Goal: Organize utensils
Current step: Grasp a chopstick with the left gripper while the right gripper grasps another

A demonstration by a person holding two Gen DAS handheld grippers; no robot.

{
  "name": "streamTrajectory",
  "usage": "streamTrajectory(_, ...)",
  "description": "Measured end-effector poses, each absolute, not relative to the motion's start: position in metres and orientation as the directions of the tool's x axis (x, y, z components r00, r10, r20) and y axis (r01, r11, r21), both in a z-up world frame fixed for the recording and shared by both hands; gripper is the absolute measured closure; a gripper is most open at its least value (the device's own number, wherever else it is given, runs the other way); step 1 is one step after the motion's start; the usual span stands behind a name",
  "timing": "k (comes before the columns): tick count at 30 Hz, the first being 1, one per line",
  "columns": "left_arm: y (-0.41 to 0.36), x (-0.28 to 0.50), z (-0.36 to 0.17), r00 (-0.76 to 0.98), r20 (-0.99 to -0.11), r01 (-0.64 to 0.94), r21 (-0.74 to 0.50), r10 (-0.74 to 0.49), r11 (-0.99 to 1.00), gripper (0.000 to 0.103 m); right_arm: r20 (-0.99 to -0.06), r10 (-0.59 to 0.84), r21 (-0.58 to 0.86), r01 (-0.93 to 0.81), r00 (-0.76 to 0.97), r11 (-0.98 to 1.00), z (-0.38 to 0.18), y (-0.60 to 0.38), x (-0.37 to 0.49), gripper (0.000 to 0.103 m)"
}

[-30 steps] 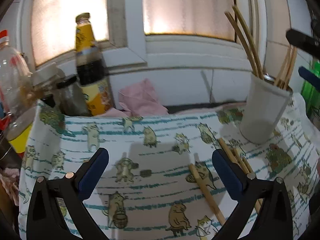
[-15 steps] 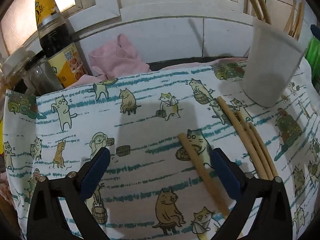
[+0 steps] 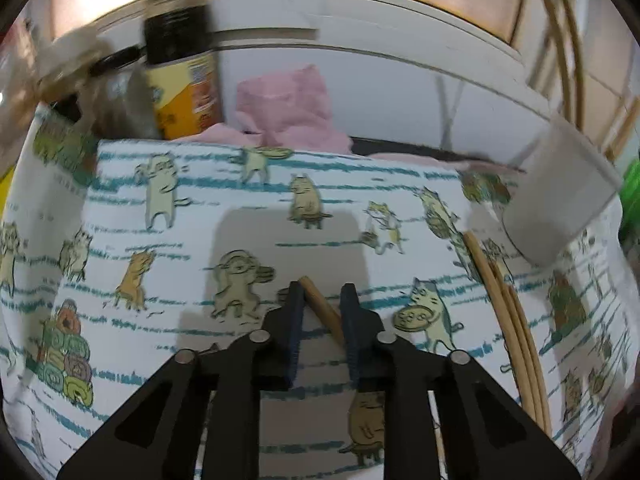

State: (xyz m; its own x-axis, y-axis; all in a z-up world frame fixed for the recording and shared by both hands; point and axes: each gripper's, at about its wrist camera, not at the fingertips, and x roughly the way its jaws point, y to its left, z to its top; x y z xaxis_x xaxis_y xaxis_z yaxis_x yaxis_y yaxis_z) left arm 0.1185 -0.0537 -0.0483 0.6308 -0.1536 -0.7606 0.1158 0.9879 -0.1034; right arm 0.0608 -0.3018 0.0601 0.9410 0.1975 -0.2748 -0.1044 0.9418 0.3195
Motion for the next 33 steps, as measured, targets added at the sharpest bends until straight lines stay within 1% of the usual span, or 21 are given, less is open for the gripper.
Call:
streamTrajectory(1, -0.051, 0.117, -0.048, 0.633, -0.759, 0.105, -0.105, -0.148, 0.989, 0.089, -0.270, 0.214, 0.315, -0.124, 0.939, 0.941, 0.061, -0.299, 0.059, 0.000)
streamTrajectory(2, -0.049, 0.116, -0.048, 0.636, -0.758, 0.096, -0.105, -0.142, 0.990, 0.089, -0.265, 0.239, 0.294, -0.158, 0.934, 0.943, 0.061, -0.294, 0.058, 0.005)
streamTrajectory(3, -0.048, 0.115, -0.048, 0.638, -0.758, 0.088, -0.103, -0.136, 0.991, 0.090, -0.260, 0.263, 0.261, -0.194, 0.929, 0.945, 0.062, -0.287, 0.055, 0.013)
streamTrajectory(4, -0.046, 0.115, -0.048, 0.640, -0.757, 0.076, -0.104, -0.129, 0.992, 0.090, -0.259, 0.281, 0.233, -0.223, 0.924, 0.947, 0.062, -0.281, 0.053, 0.017)
streamTrajectory(6, -0.037, 0.113, -0.047, 0.645, -0.754, 0.058, -0.113, -0.123, 0.992, 0.091, -0.283, 0.314, 0.175, -0.274, 0.906, 0.946, 0.061, -0.266, 0.051, 0.037)
streamTrajectory(7, -0.033, 0.112, -0.046, 0.648, -0.752, 0.046, -0.121, -0.122, 0.992, 0.092, -0.314, 0.330, 0.151, -0.296, 0.890, 0.943, 0.058, -0.258, 0.052, 0.041)
streamTrajectory(9, -0.028, 0.112, -0.047, 0.650, -0.751, 0.026, -0.132, -0.117, 0.991, 0.092, -0.416, 0.348, 0.104, -0.336, 0.840, 0.936, 0.048, -0.239, 0.060, 0.055)
streamTrajectory(11, -0.021, 0.105, -0.043, 0.652, -0.750, 0.017, -0.132, -0.111, 0.991, 0.092, -0.510, 0.348, 0.064, -0.368, 0.787, 0.927, 0.037, -0.223, 0.068, 0.060)
streamTrajectory(14, -0.025, 0.110, -0.045, 0.653, -0.752, 0.017, -0.113, -0.096, 0.993, 0.091, -0.641, 0.279, -0.002, -0.365, 0.715, 0.931, 0.014, -0.205, 0.083, 0.060)
streamTrajectory(16, -0.025, 0.110, -0.045, 0.651, -0.753, 0.013, -0.113, -0.094, 0.994, 0.090, -0.703, 0.220, -0.037, -0.344, 0.676, 0.938, 0.001, -0.199, 0.090, 0.060)
streamTrajectory(18, -0.027, 0.112, -0.045, 0.650, -0.753, 0.013, -0.120, -0.099, 0.993, 0.090, -0.712, 0.183, -0.047, -0.305, 0.678, 0.951, -0.005, -0.200, 0.091, 0.060)
streamTrajectory(21, -0.028, 0.114, -0.046, 0.648, -0.757, 0.007, -0.113, -0.091, 0.994, 0.086, -0.731, 0.119, -0.126, -0.304, 0.672, 0.944, -0.013, -0.191, 0.093, 0.060)
streamTrajectory(24, -0.029, 0.114, -0.047, 0.646, -0.758, 0.007, -0.111, -0.089, 0.994, 0.084, -0.776, 0.106, -0.087, -0.272, 0.622, 0.958, -0.022, -0.195, 0.104, 0.060)
streamTrajectory(29, -0.028, 0.114, -0.048, 0.642, -0.761, 0.016, -0.111, -0.095, 0.994, 0.079, -0.800, 0.036, -0.107, -0.201, 0.599, 0.974, -0.030, -0.207, 0.114, 0.060)
streamTrajectory(33, -0.030, 0.115, -0.048, 0.641, -0.762, 0.019, -0.098, -0.087, 0.995, 0.079, -0.838, 0.081, -0.044, -0.214, 0.539, 0.976, -0.038, -0.209, 0.121, 0.060)
